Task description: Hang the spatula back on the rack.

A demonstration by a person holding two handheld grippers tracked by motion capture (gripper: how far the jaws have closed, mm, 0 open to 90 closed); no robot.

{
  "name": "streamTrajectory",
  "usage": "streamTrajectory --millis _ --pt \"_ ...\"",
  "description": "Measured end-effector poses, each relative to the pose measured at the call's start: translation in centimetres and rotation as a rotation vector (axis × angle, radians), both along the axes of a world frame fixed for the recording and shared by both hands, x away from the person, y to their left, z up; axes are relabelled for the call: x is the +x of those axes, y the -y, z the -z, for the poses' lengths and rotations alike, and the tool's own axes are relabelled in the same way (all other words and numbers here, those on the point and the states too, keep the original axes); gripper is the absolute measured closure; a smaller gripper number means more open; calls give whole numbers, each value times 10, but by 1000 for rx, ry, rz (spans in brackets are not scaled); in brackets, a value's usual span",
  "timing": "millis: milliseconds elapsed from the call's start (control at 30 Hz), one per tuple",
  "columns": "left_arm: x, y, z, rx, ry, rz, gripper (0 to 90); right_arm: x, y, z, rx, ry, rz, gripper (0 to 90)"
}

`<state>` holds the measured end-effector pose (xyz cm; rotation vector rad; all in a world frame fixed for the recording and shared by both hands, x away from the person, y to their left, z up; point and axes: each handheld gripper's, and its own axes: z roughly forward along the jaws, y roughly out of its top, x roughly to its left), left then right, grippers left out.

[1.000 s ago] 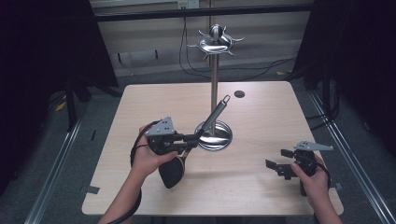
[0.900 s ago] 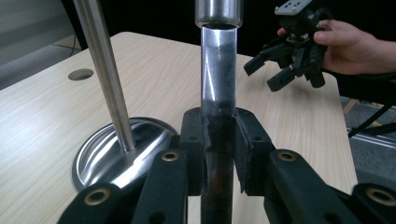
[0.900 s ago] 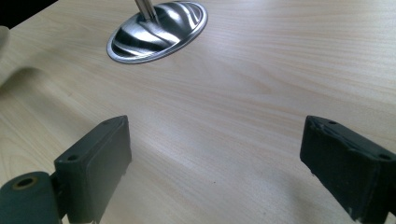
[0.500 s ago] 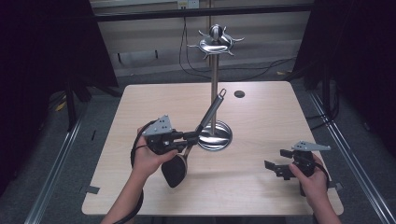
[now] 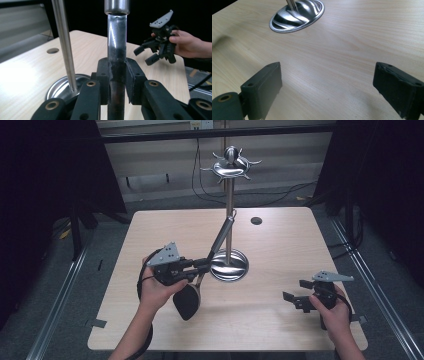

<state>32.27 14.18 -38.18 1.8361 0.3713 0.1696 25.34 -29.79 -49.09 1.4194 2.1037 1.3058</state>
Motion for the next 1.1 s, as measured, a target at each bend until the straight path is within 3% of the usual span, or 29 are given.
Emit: streamTrajectory --millis 233,533,1100 --pt "-2 -4 -5 -13 1 -20 754 1 -1 0 0 2 -3 84" --pt "-4 -6 -15 -33 15 -6 754 1 -1 0 5 3 -6 84" --pt "-3 -14 -30 -74 69 -61 754 2 -4 1 10 -5 -18 84"
